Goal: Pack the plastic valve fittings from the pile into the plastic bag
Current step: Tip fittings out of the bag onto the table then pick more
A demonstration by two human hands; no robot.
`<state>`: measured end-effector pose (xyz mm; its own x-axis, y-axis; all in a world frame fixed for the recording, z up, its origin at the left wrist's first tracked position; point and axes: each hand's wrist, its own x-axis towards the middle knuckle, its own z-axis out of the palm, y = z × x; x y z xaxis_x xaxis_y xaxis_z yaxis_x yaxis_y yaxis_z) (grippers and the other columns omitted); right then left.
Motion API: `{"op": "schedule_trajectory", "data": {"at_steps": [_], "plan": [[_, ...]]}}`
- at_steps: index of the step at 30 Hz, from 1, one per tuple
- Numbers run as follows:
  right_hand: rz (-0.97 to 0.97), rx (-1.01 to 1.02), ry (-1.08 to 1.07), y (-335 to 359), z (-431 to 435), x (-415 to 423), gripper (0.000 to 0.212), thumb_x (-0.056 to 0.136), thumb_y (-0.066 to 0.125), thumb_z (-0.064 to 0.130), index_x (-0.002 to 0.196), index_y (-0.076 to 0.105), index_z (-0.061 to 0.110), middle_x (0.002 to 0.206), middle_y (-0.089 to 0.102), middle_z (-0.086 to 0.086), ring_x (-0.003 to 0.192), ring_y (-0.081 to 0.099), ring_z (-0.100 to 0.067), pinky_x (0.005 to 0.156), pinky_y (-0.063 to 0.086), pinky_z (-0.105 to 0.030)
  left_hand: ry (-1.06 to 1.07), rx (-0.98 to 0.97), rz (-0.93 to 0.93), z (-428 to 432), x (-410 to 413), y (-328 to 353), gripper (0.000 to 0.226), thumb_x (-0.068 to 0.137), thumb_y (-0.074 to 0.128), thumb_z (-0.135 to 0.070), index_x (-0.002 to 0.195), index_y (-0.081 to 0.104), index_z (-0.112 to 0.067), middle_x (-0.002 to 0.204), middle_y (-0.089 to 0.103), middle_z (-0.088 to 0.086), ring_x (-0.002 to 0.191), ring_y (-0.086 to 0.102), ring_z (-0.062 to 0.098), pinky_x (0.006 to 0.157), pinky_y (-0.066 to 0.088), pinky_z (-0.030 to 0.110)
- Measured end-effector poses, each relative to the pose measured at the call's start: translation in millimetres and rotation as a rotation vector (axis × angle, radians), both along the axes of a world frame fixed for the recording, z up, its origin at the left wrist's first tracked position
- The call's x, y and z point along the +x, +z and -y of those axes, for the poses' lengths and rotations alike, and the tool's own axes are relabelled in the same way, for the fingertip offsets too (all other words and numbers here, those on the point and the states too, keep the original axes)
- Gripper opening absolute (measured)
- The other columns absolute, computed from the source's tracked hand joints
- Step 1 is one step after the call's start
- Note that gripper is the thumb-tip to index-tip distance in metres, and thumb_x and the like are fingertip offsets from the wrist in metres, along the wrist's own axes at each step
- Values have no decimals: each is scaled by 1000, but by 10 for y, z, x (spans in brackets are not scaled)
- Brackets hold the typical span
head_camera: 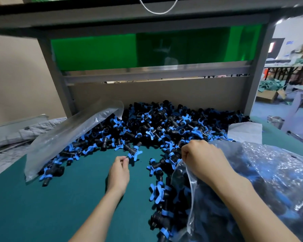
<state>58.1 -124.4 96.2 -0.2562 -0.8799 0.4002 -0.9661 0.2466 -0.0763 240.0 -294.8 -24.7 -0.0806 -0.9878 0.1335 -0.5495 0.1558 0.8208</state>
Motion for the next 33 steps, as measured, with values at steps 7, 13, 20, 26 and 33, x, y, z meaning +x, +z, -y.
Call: {"op": "schedule_trajectory", "data": {"at_steps": [7,13,20,26,33], "plan": [[39,24,-28,65,-9,55,20,81,45,7,75,62,15,79,60,1,72,57,-23,52,36,-29,-50,4,-452,-623,447,-81,4,96,61,-30,100,59,-31,95,68,-11,82,61,-11,70,44,16],[74,-14,-15,115,-52,159,22,78,44,5,69,58,19,79,61,2,74,59,-24,57,44,-30,-103,60,-577,-664,467,-28,11,95,64,-15,102,62,-23,95,69,-6,85,65,-1,71,48,10],[67,-34,11,98,-79,171,29,84,44,6,63,51,25,77,57,6,72,56,-19,50,36,-26,-123,55,-509,-656,459,-43,12,94,64,-14,100,65,-25,97,67,3,84,60,8,65,46,7],[82,-37,15,76,-76,163,32,84,44,5,59,47,25,75,57,6,72,56,-19,49,32,-25,-122,53,-504,-646,459,-44,12,94,64,-16,99,64,-27,96,66,2,86,60,7,63,45,5],[84,-28,4,81,-79,171,29,84,44,5,62,51,23,78,60,4,75,57,-22,52,37,-28,-135,50,-504,-653,458,-49,14,95,62,-15,100,63,-28,98,68,-1,94,62,10,71,44,16]]}}
